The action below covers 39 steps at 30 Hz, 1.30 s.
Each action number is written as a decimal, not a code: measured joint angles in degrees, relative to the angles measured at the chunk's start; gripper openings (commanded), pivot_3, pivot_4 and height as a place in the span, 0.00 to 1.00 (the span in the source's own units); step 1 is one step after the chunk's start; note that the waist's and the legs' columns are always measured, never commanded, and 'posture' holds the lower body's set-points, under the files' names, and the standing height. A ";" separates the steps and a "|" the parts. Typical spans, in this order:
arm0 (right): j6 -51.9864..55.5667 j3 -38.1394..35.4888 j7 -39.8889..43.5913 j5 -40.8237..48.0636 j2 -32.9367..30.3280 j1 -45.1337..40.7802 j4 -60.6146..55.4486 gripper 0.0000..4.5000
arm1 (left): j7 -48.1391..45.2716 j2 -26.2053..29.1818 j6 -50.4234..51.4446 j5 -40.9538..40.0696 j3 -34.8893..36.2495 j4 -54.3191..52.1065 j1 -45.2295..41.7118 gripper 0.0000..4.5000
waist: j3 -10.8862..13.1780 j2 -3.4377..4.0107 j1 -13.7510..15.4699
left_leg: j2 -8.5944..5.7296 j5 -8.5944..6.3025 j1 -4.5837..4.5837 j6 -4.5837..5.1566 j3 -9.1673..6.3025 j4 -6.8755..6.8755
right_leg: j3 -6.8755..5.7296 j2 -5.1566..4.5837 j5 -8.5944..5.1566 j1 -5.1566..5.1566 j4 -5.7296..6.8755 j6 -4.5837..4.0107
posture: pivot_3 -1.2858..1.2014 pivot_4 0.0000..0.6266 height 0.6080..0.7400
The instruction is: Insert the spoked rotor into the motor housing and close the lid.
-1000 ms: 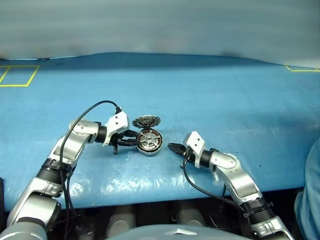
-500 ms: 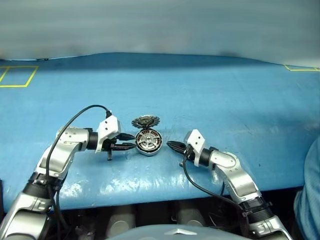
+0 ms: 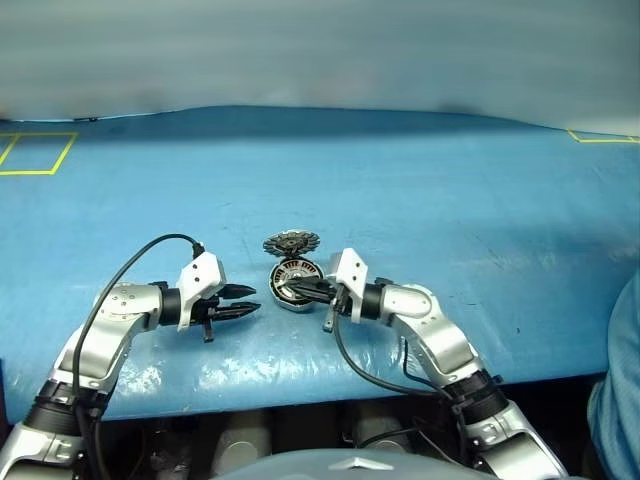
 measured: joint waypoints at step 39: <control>-9.05 -10.90 -13.71 -7.31 1.09 -18.79 20.95 0.00 | 5.60 -1.45 -1.37 -2.25 4.70 -2.66 9.26 0.30 | 0.01 0.04 -1.15 | 0.50 0.00 0.29 -0.01 0.46 -0.36 | 0.55 0.57 0.14 -0.15 -0.04 -0.28 | 0.52 0.24 1.00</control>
